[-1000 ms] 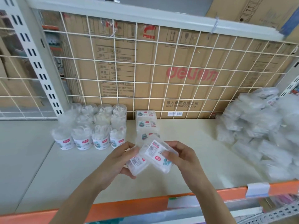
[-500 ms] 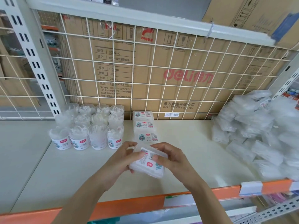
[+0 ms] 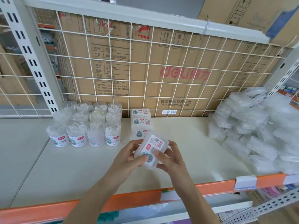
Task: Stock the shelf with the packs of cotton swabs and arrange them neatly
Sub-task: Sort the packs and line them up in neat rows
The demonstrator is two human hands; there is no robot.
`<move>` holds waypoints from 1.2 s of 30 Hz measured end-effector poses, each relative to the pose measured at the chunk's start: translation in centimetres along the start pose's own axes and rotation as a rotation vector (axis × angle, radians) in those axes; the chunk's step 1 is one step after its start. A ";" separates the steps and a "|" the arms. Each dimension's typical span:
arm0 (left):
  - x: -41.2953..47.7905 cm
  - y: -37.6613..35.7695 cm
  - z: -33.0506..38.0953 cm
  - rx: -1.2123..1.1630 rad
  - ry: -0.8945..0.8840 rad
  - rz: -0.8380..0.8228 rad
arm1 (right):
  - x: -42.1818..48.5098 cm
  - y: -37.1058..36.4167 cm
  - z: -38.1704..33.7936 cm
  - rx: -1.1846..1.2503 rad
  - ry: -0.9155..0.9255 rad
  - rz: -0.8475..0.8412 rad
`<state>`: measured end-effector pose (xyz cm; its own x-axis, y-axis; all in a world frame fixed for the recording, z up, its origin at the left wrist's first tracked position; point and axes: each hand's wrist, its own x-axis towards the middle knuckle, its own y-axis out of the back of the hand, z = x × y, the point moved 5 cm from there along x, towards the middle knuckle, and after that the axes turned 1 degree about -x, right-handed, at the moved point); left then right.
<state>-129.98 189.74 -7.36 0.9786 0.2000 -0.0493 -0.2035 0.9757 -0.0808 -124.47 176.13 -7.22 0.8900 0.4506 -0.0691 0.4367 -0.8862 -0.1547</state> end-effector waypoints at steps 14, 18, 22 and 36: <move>0.1 3.9 -3.5 0.703 -0.211 0.104 | 0.6 2.4 2.8 -0.453 -0.039 0.027; 0.5 4.9 -5.2 1.088 -0.219 0.038 | 1.1 2.8 3.2 -0.662 0.022 0.125; 0.6 4.6 -5.8 1.199 -0.251 0.049 | 0.2 1.9 2.7 -0.767 0.256 -0.027; 0.3 4.6 -5.4 1.181 -0.242 0.093 | 1.9 -0.3 3.3 -1.038 0.352 0.071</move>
<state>-130.80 193.85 -13.09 0.9681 0.1616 0.1914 -0.2424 0.4118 0.8785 -123.32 177.64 -10.54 0.8331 0.4850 0.2659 0.1333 -0.6427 0.7545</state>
